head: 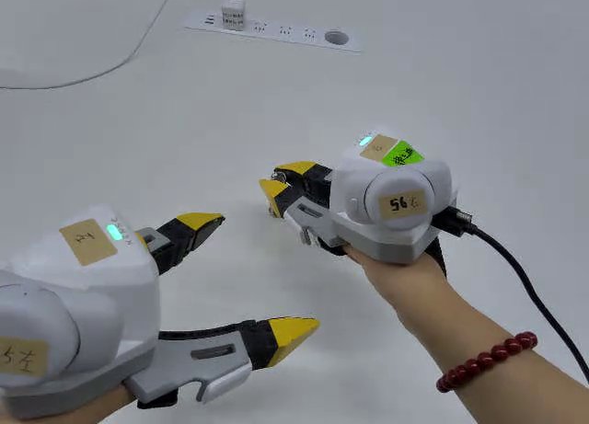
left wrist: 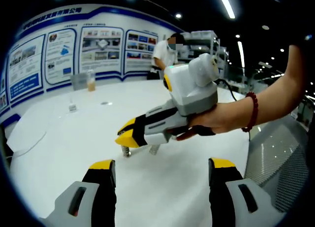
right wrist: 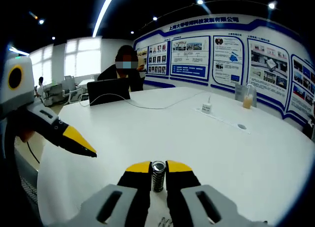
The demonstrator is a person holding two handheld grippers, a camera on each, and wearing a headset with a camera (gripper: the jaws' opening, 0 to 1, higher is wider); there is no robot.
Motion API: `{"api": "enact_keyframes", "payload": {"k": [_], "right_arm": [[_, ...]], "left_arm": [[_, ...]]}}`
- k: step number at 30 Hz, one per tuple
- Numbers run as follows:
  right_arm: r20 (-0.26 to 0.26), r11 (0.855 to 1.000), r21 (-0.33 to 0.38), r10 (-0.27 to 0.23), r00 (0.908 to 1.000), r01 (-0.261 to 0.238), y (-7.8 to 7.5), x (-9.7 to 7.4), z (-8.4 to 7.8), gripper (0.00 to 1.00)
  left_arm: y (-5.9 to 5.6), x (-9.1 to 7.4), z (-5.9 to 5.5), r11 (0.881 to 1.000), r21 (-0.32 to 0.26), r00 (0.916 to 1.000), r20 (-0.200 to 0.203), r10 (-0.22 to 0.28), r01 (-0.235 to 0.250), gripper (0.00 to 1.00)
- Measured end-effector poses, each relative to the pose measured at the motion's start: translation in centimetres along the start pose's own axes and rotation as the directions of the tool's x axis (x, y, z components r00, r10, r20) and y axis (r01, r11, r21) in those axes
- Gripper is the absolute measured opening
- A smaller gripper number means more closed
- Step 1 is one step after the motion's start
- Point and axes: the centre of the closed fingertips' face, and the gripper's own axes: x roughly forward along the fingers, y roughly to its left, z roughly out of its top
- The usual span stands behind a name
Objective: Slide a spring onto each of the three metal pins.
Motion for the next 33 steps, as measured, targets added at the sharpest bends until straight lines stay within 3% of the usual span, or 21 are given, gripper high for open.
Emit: {"api": "enact_keyframes", "payload": {"k": [6,16,27,33], "right_arm": [[-0.023,1.000,0.008,-0.006,0.9997,0.006,0.0,0.2,-0.7,0.12],[-0.018,1.000,0.023,0.002,0.9998,-0.002,0.0,0.1,-0.5,0.12],[0.020,0.999,0.052,0.002,0.9998,-0.003,0.2,-1.9,1.3,0.24],[0.010,0.997,0.077,-0.006,0.9999,0.006,-0.2,-3.6,1.4,0.29]], "left_arm": [[0.1,0.0,-0.1,1.000,0.002,1.0000,-0.005,0.002,-0.002,0.77],[0.2,0.0,0.0,1.000,0.003,1.0000,-0.002,0.008,-0.008,0.77],[0.1,0.1,0.0,1.000,0.022,1.0000,-0.007,0.007,-0.007,0.73],[0.4,0.3,-0.1,0.999,0.039,0.9997,-0.017,0.016,-0.016,0.71]]}}
